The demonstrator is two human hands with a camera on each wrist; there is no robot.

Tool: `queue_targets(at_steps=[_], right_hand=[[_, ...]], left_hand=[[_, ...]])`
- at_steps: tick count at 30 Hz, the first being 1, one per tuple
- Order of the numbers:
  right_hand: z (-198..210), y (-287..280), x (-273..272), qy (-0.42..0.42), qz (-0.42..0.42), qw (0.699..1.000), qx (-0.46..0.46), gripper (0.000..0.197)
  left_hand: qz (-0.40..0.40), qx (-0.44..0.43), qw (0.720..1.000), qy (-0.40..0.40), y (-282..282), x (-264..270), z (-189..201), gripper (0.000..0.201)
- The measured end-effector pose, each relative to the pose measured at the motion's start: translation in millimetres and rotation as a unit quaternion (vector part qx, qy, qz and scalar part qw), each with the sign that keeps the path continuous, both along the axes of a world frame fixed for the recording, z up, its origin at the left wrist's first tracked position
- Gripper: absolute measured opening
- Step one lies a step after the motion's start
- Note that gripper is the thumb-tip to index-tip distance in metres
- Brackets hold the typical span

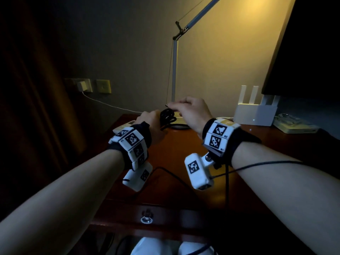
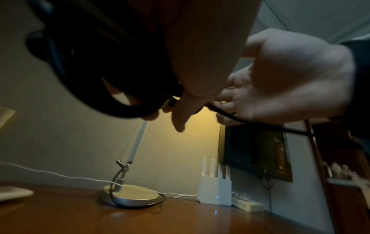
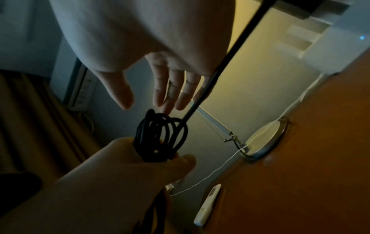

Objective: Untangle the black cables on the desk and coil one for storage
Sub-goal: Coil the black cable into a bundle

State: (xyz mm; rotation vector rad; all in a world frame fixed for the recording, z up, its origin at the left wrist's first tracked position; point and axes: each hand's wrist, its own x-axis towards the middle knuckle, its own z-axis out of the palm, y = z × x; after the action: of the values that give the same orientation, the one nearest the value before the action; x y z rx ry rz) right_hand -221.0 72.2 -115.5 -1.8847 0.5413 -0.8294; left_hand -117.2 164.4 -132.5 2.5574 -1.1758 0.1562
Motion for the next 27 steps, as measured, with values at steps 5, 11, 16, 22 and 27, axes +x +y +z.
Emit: queue_targets(at_steps=[5,11,16,22,27], right_hand=[[2.2,-1.5,-3.4,0.045,-0.011,0.996,-0.073,0.014],[-1.7,-2.2,-15.1,0.15,0.072,0.984,-0.064,0.016],[-11.4,-8.5,-13.3,0.069,0.016,0.983,-0.171,0.026],[-11.7,-11.1,-12.2,0.025,-0.019,0.979,-0.203,0.029],[-22.8,-3.3,-1.0,0.077,0.02,0.986,-0.147,0.052]], left_hand=[[0.034,-0.035,0.998,0.039,0.1,3.6,3.7,0.037],[0.111,-0.1,0.984,0.096,14.0,20.4,3.6,0.045],[0.078,-0.172,0.958,0.218,16.4,13.2,2.3,0.029],[-0.047,-0.254,0.888,0.38,21.5,2.9,0.3,0.022],[-0.145,-0.325,0.784,0.509,14.9,-7.3,2.7,0.042]])
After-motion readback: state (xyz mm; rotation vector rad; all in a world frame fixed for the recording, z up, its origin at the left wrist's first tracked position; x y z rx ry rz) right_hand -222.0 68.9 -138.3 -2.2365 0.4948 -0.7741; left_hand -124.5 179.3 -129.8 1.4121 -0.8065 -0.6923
